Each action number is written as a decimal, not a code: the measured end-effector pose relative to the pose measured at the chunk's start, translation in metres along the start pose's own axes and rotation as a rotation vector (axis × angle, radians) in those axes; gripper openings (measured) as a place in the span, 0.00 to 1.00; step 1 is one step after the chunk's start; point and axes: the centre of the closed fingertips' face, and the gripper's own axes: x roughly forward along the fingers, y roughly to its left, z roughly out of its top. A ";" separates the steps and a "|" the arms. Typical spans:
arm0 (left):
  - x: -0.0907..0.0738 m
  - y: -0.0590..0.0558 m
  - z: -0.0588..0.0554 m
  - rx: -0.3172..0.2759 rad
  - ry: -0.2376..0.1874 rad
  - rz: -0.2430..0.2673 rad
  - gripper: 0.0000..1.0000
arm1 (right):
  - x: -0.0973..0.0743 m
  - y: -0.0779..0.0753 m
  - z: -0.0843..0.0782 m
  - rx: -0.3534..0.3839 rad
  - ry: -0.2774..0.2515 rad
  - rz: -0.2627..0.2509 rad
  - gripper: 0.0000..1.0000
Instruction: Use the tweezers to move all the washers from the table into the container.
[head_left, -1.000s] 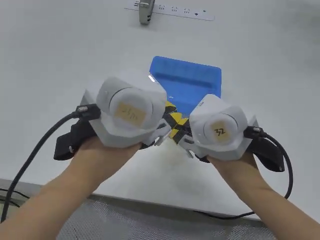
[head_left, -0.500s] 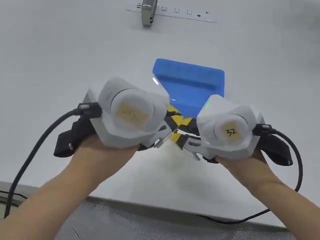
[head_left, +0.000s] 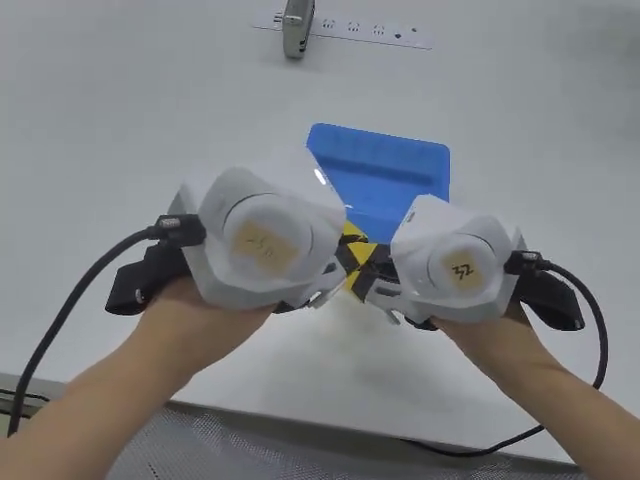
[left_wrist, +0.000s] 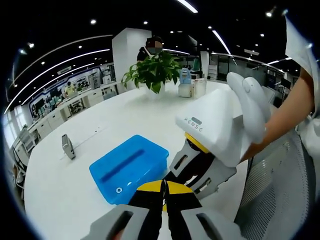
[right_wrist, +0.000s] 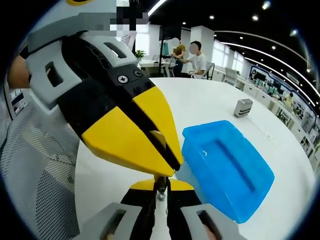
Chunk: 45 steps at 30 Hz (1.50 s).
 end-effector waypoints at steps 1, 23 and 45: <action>-0.003 0.000 0.003 0.004 -0.004 -0.002 0.00 | -0.002 0.000 0.003 -0.001 -0.004 0.000 0.03; -0.019 0.030 0.077 0.109 -0.122 0.074 0.00 | -0.039 -0.050 0.061 -0.040 -0.088 -0.136 0.01; 0.008 0.053 0.065 -0.026 -0.116 0.088 0.00 | -0.012 -0.083 0.031 0.017 -0.040 -0.234 0.01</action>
